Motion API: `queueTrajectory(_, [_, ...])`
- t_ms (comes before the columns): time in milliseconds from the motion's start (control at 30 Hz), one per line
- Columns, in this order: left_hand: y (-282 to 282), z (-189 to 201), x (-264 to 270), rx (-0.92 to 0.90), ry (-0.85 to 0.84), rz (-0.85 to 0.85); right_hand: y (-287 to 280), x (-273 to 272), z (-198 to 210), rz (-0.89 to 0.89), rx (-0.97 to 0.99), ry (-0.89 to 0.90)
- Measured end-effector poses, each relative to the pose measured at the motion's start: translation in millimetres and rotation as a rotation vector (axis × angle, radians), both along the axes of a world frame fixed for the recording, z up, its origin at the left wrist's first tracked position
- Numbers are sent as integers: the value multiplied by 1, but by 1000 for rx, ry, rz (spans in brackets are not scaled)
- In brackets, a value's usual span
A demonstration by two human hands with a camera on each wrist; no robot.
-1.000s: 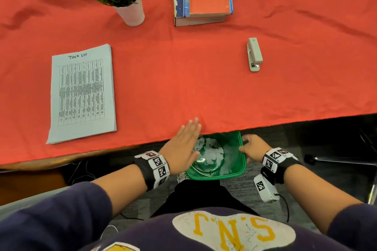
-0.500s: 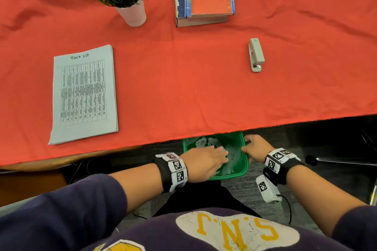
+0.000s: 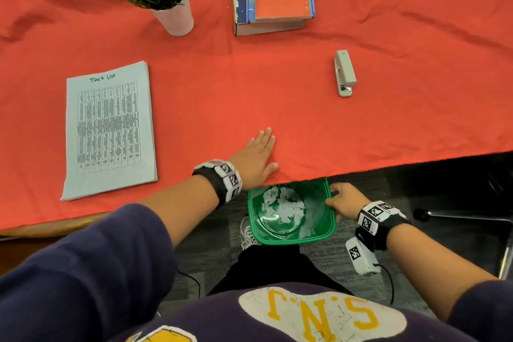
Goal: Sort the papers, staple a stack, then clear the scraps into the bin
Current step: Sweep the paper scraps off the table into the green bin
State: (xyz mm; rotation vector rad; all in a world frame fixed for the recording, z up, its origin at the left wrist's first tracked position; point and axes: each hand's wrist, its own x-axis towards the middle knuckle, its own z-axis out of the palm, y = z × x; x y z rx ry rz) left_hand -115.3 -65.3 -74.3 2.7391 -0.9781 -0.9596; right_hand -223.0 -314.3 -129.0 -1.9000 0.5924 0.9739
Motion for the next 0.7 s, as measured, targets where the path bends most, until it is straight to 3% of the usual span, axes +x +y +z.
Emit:
queueTrajectory(167, [8, -7, -68, 13, 84, -213, 2, 2, 2, 4, -4, 6])
queueTrajectory(333, [23, -18, -108, -55, 193, -283, 2, 4, 3, 17, -7, 8])
queueTrajectory(533, [23, -12, -102, -79, 27, -152, 0, 5, 2, 4, -25, 7])
queueTrajectory(700, [19, -21, -98, -57, 139, -206, 2, 7, -4, -7, -19, 4])
